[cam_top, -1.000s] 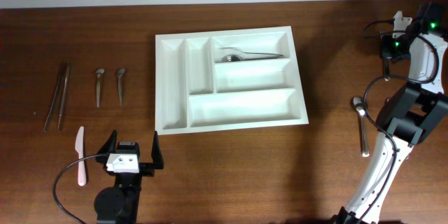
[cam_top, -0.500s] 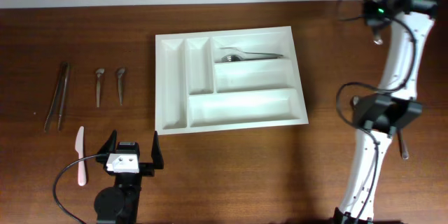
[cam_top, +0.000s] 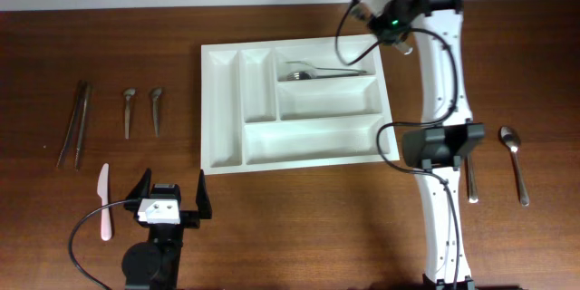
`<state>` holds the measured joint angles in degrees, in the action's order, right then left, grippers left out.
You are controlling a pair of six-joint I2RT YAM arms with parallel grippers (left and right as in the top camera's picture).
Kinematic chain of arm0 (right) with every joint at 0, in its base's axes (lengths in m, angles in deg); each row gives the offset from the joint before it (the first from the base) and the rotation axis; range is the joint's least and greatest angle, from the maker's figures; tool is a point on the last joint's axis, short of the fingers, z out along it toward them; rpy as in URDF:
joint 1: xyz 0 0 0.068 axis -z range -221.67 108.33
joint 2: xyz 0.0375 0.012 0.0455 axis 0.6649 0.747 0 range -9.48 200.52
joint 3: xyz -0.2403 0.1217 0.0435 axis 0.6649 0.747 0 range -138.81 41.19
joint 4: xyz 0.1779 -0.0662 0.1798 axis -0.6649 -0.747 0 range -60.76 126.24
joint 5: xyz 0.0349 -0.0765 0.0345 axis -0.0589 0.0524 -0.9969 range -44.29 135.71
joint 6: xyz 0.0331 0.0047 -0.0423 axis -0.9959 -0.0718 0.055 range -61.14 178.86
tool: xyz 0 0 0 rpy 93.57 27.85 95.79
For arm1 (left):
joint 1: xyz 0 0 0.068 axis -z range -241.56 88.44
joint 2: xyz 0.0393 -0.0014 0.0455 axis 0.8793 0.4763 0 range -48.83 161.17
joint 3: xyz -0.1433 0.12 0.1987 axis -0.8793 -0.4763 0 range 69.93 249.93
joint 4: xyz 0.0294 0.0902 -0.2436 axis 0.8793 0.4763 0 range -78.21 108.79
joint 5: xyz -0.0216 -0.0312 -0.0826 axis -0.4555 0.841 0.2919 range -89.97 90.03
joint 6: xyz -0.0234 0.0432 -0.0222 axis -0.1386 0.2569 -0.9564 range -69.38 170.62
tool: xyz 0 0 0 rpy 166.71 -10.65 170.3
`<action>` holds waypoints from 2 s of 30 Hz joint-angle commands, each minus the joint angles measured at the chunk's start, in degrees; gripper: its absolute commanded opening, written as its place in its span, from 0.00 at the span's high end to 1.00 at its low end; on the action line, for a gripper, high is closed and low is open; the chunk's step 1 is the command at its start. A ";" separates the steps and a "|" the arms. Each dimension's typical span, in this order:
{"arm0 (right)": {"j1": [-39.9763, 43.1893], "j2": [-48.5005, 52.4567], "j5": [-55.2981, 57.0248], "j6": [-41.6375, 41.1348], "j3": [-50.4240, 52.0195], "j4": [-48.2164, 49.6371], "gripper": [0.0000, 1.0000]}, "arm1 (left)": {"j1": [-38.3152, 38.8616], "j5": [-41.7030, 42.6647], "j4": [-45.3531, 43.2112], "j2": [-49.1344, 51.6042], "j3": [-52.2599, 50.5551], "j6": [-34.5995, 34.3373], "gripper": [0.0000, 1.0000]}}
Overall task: Pack container
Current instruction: 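Lift the fork and carry it left over the tray's upper compartment, then lower the fork into the upper compartment and open the right gripper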
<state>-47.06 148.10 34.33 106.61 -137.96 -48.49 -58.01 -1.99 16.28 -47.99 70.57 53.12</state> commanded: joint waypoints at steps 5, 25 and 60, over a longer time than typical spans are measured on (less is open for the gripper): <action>-5.73 -1.20 -5.27 11.02 1.20 -4.28 0.96 | -0.35 -0.79 0.11 -0.48 -0.11 -0.35 0.01; -6.97 -1.18 -9.62 14.80 16.98 3.87 0.96 | -0.35 -0.79 0.11 -0.48 -0.11 -0.35 0.01; -4.61 -1.18 -9.70 28.55 17.00 4.61 0.96 | -0.35 -0.79 0.11 -0.48 -0.11 -0.35 0.01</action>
<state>-51.78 148.10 26.46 134.15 -121.00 -43.68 -58.01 -1.99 16.28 -47.99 70.57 53.12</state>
